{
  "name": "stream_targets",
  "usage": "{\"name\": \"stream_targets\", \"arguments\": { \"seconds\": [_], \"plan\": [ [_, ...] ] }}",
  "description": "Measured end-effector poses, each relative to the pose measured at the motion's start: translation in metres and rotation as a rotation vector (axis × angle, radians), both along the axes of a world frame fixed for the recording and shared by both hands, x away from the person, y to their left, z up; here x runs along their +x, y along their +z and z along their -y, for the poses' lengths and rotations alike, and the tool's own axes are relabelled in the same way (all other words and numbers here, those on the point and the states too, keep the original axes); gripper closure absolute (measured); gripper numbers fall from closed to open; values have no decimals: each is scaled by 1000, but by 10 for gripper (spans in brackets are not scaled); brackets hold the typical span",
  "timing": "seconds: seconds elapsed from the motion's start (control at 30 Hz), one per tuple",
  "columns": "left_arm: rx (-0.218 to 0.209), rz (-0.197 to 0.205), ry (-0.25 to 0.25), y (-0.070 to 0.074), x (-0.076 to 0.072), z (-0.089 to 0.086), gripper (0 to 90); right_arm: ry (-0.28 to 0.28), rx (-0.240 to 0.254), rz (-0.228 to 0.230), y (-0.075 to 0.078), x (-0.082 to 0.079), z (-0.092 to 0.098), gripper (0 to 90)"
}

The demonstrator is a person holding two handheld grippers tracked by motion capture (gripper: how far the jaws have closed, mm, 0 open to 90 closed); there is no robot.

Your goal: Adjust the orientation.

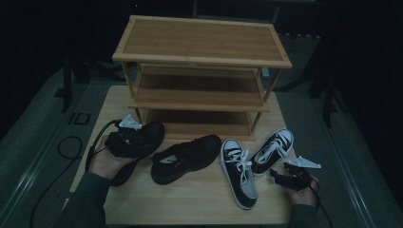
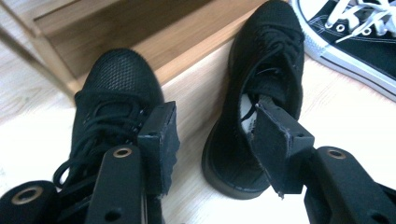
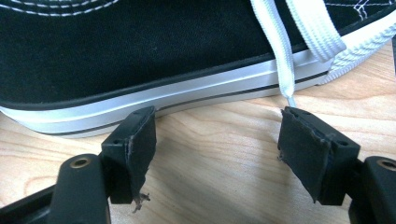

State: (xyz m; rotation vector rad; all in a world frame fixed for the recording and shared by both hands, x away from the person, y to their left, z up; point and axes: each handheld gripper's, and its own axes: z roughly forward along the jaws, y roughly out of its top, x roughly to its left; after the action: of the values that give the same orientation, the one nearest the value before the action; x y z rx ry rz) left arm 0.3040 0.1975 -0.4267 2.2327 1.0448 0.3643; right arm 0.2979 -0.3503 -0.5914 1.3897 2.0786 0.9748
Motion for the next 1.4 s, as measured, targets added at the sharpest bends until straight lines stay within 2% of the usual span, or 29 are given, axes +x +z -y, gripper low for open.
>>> {"name": "stream_targets", "arguments": {
  "seconds": [0.13, 0.4, 0.67, 1.07, 1.23, 1.3, 1.4],
  "plan": [
    [11, -5, -15, -2, 4, 6, 515, 1, 0, 0, 0, 0, 0, 274],
    [-3, -34, -40, -15, 19, 23, 510, 5, -3, 2, 0, 0, 0, 274],
    [27, -72, -58, -26, 31, 37, 510, 4, -2, 0, 0, 0, 0, 274],
    [49, -104, -75, -38, 39, 48, 514, 4, -1, -1, 0, 0, 0, 274],
    [52, -121, -84, -43, 41, 53, 558, 4, -1, -1, 0, 0, 0, 273],
    [72, -129, -104, -46, 44, 57, 580, 4, -1, -1, 0, 0, 0, 273],
    [90, -140, -105, -49, 46, 62, 614, 5, 0, -1, 0, 0, 0, 273]
  ]
}}
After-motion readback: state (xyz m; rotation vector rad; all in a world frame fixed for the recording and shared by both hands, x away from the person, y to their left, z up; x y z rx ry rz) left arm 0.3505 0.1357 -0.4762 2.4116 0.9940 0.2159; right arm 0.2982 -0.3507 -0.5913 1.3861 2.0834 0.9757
